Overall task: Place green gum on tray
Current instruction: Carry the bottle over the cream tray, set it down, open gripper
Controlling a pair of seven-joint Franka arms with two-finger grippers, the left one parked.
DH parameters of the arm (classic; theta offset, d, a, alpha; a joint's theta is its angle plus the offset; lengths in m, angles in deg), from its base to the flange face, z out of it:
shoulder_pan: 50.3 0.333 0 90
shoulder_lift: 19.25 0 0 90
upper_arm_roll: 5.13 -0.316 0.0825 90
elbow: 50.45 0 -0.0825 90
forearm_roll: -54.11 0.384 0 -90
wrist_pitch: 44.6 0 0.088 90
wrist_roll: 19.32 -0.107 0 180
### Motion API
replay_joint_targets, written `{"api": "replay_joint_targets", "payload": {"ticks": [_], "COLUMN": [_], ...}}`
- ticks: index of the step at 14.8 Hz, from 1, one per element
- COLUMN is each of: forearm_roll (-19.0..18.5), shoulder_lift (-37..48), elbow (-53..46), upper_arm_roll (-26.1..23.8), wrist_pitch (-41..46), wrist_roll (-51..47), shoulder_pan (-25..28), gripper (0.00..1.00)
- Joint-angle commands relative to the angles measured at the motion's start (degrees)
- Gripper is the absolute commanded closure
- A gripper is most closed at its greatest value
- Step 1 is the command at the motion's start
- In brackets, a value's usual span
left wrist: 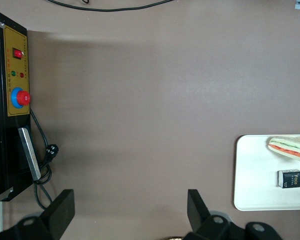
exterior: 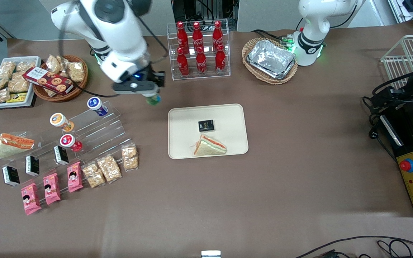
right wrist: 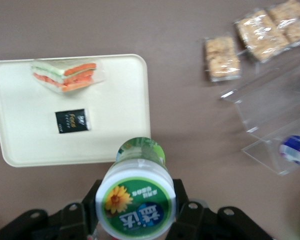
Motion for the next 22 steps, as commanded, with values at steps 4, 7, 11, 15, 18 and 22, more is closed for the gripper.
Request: {"api": "replay_joint_targets", "payload": {"ticks": [4, 7, 11, 15, 18, 22], "forearm_roll": [-1.1, -1.3, -3.4, -5.0, -5.4, -5.4], "shoulder_lift": [-8.6, -13.3, -18.5, -22.4, -25.1, -25.5], "elbow": [10.9, 14.3, 16.0, 15.8, 15.6, 15.5], "upper_arm_roll": [-5.9, -6.9, -6.9, -6.8, -6.5, -6.4], "wrist_pitch": [-20.8, -28.8, -34.3, -37.3, -39.4, -38.5], "wrist_roll": [-8.6, -9.0, -9.0, -9.0, -9.0, -8.9], "shoulder_pan": [-0.9, -0.4, -0.6, -1.0, -1.1, -2.6], "gripper": [0.51, 0.51, 0.50, 0.50, 0.49, 0.00]}}
